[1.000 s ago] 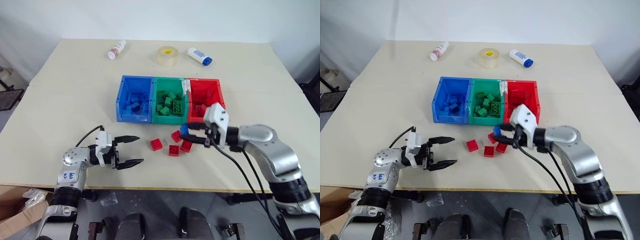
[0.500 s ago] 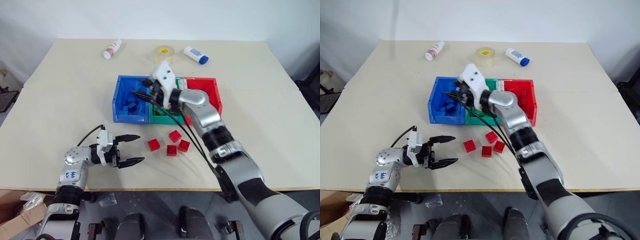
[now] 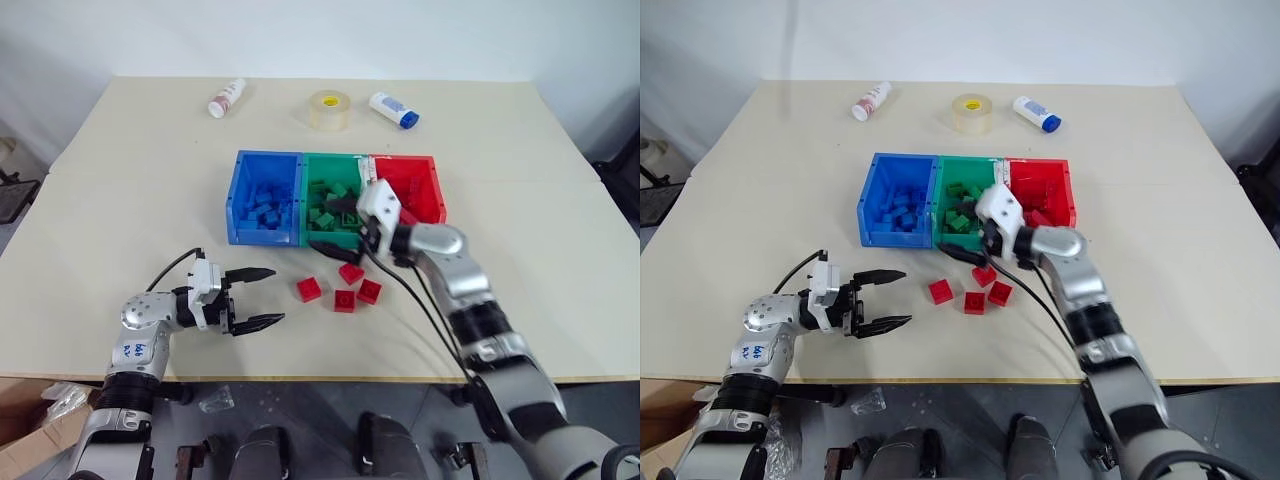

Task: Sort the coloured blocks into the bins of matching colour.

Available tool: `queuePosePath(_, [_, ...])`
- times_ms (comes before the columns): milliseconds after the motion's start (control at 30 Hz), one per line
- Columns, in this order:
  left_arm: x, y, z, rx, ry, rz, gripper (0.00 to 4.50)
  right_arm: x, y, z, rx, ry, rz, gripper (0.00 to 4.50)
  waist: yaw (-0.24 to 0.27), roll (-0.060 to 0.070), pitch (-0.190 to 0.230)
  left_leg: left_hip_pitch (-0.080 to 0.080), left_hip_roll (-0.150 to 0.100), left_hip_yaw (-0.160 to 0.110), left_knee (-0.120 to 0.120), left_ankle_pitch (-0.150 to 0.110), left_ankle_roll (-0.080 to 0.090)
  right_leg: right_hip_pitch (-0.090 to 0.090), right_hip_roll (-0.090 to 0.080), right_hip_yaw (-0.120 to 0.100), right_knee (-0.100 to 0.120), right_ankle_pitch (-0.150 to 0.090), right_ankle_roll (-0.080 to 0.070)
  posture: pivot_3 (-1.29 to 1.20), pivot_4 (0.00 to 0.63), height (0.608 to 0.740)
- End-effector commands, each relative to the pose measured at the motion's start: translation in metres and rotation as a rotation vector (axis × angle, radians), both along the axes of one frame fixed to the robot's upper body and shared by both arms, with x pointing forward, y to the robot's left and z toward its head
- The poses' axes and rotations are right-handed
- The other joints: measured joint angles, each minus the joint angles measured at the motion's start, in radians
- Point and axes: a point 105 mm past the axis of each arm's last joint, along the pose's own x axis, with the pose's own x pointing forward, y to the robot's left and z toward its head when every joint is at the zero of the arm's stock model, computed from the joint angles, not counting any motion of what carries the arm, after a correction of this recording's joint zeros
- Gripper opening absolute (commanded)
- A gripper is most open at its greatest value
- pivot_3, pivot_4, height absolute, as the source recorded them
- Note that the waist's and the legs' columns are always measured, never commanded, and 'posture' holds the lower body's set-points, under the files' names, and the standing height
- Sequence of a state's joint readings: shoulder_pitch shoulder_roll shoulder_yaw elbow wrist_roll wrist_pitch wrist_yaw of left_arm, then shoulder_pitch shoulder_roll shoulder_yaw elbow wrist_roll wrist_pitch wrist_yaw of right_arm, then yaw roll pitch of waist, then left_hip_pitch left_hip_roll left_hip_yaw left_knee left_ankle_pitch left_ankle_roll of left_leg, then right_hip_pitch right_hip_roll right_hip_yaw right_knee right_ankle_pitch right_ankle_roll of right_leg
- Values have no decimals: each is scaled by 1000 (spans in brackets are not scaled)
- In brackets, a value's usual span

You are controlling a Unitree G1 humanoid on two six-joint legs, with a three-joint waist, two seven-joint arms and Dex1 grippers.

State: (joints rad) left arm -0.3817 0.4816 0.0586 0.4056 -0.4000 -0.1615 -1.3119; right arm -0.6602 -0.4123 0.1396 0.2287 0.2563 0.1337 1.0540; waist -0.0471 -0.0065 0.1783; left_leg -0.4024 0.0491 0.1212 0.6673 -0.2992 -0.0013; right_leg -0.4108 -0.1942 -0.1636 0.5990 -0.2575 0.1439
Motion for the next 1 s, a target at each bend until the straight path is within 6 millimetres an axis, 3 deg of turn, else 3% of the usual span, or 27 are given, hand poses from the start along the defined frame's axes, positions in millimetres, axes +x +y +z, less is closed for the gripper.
queuePosePath(33, [-1, 1, 3, -2, -12, -18, 4500, -38, -37, 10, -29, 31, 22, 4470, 11, 0, 0, 0, 0, 0, 0, 0, 0, 0, 0, 0, 0, 0, 0, 0, 150, 740])
queuePosePath(267, [2, 4, 0, -3, -6, -39, 4500, -74, -99, -11, -167, 166, -155, 4470, 22, 0, 0, 1, 1, 1, 2, 0, 0, 0, 0, 1, 1, 0, 0, 0, 150, 740])
queuePosePath(367, [2, 4, 2, -27, -13, -56, 4500, -84, -114, -18, -217, 208, -201, 4470, 25, 0, 0, 1, 0, 1, 2, -1, 1, 0, 0, 1, 0, 0, 0, 0, 150, 740])
queuePosePath(467, [1, 4, 3, -30, -27, -73, 4500, -83, -113, -18, -224, 214, -219, 4470, 21, 0, 0, 0, 0, 1, 4, -1, 1, 0, 0, 1, 0, 0, 0, 0, 150, 740])
queuePosePath(667, [-2, 11, 10, -51, -73, -82, 4500, -68, -88, -20, -201, 197, -201, 4470, 20, 0, 0, 0, 1, 1, 5, -1, 1, 0, 0, 1, 1, 0, 0, 0, 150, 740])
queuePosePath(833, [-11, 36, 17, -39, -92, -48, 4500, -45, -65, -33, -209, 175, -201, 4470, 19, 0, 0, 0, 1, 1, 6, -2, 1, 0, 0, 1, 1, 0, 0, 0, 150, 740])
queuePosePath(1000, [-19, 53, 25, -22, -115, -16, 4500, -34, -51, -42, -220, 201, -187, 4470, 22, 0, 0, -1, 1, 0, 6, -2, 1, 0, 0, 1, 2, 0, 0, 0, 150, 740])
